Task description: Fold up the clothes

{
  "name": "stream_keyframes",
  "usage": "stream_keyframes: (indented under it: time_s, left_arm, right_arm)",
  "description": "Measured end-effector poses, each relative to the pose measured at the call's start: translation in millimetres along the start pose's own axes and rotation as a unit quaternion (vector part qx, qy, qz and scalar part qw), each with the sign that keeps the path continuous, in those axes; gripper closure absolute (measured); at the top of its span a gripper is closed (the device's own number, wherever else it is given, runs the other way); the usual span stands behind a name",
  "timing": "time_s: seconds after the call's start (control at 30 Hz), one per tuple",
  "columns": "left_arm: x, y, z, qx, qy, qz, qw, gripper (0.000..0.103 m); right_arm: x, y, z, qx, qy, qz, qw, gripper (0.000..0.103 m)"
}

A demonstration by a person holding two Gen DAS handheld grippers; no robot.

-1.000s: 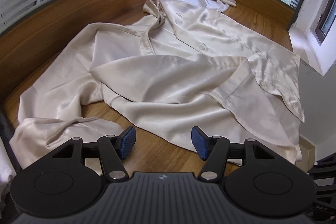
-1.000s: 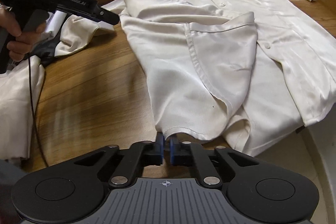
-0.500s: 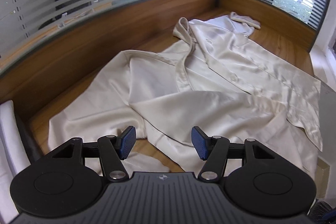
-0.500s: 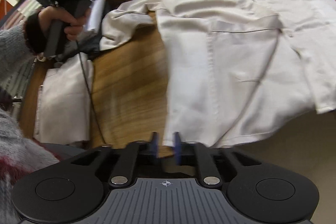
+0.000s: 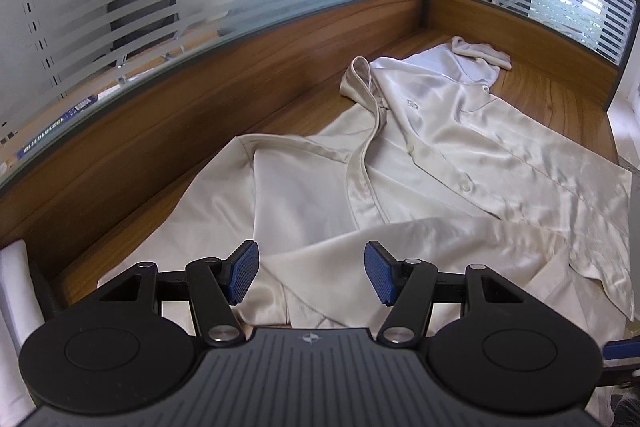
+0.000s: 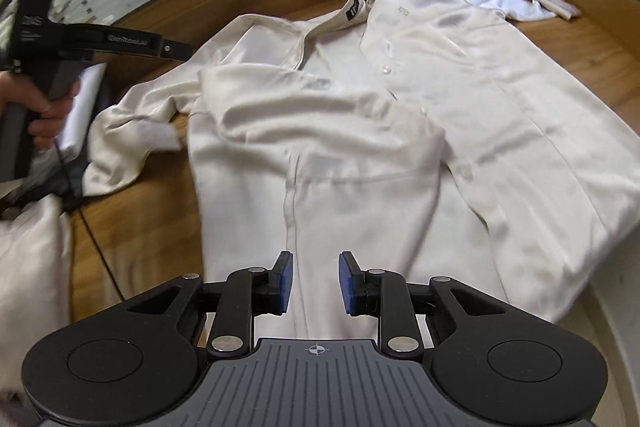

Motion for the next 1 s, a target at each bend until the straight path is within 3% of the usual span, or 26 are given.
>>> stream_keyframes:
  time_s: [0.13, 0.2, 0.43, 0.53, 0.57, 0.6, 0.8, 1.0]
  left_arm:
    - [-3.9, 7.3, -0.1, -0.006, 0.006, 0.003, 1.0, 0.038]
    - [-4.9, 11.7, 0.7, -0.008, 0.008, 0.003, 0.9999, 0.038]
    - [-19.1, 26.4, 3.6, -0.009, 0.024, 0.009, 0.9996, 0.038]
    - [-31.0, 32.8, 0.1, -0.012, 0.022, 0.015, 0.9996, 0.038]
    - [-35.7, 35.0, -2.2, -0.015, 0.02, 0.016, 0.9996, 0.038]
    - [-40.8, 37.0, -5.2, -0.018, 0.017, 0.017, 0.9996, 0.038]
    - [-82.6, 42.9, -25.9, -0.028, -0.002, 0.035, 0.999, 0.038]
    - [-119.6, 49.6, -41.2, -0.016, -0.012, 0.043, 0.9989, 0.038]
  right_arm:
    - [-32.2, 11.1, 5.9, 0.014, -0.002, -0.001, 1.0, 0.072]
    - [-47.1, 15.4, 10.4, 0.029, -0.002, 0.001, 1.0, 0.065]
    - [-87.4, 22.2, 19.3, 0.082, -0.014, 0.012, 0.996, 0.065]
    - [-93.6, 23.6, 17.1, 0.089, -0.016, 0.011, 0.996, 0.08]
    - [-92.1, 24.8, 15.3, 0.089, -0.014, 0.008, 0.996, 0.099]
    - [-90.6, 25.9, 13.5, 0.088, -0.011, 0.005, 0.996, 0.101]
    - [-52.0, 38.9, -15.6, 0.039, -0.017, -0.03, 0.999, 0.101]
    - [-33.7, 34.9, -33.7, 0.011, -0.012, -0.022, 1.0, 0.099]
Point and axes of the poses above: each gripper's, at about its wrist camera, not at the fingertips, and x roughly against the way its jaws point, z to its left, y to its top, the point moved 8 cm from there along -x, roughly the way its jaws point, and after that the axes turned 8 degrees about -z, right-handed, at the moved point
